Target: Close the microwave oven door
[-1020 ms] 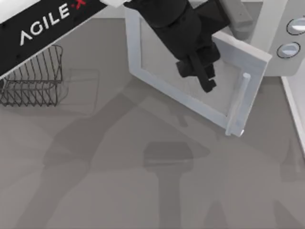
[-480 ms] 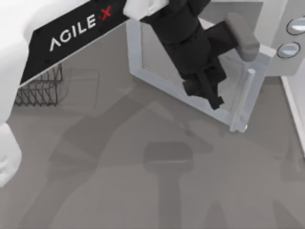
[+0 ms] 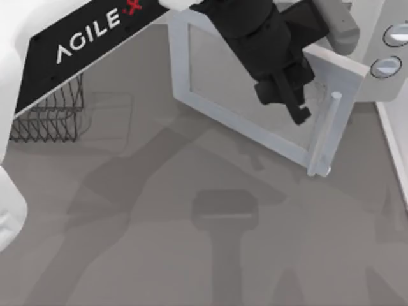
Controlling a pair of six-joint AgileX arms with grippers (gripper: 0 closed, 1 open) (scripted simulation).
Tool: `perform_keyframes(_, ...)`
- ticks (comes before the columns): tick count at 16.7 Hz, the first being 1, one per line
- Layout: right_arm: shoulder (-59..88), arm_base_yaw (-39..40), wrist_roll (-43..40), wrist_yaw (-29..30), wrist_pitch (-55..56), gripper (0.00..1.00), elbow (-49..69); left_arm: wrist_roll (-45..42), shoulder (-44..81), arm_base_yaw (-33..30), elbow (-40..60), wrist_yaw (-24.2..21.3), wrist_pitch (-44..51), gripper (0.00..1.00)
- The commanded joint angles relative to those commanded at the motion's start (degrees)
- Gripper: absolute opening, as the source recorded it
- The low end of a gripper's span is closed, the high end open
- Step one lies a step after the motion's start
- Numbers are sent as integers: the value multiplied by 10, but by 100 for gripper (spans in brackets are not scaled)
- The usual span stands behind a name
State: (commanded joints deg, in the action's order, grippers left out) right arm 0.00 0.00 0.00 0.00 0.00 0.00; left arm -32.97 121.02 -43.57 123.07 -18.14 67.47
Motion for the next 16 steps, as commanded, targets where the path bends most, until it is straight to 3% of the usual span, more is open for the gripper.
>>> perform_keyframes(10,0,0,0,0,0,100,0,15,51,-23,14,-12,52,0)
perform_keyframes(16,0,0,0,0,0,100,0,18,42,-20,64,7,19,0)
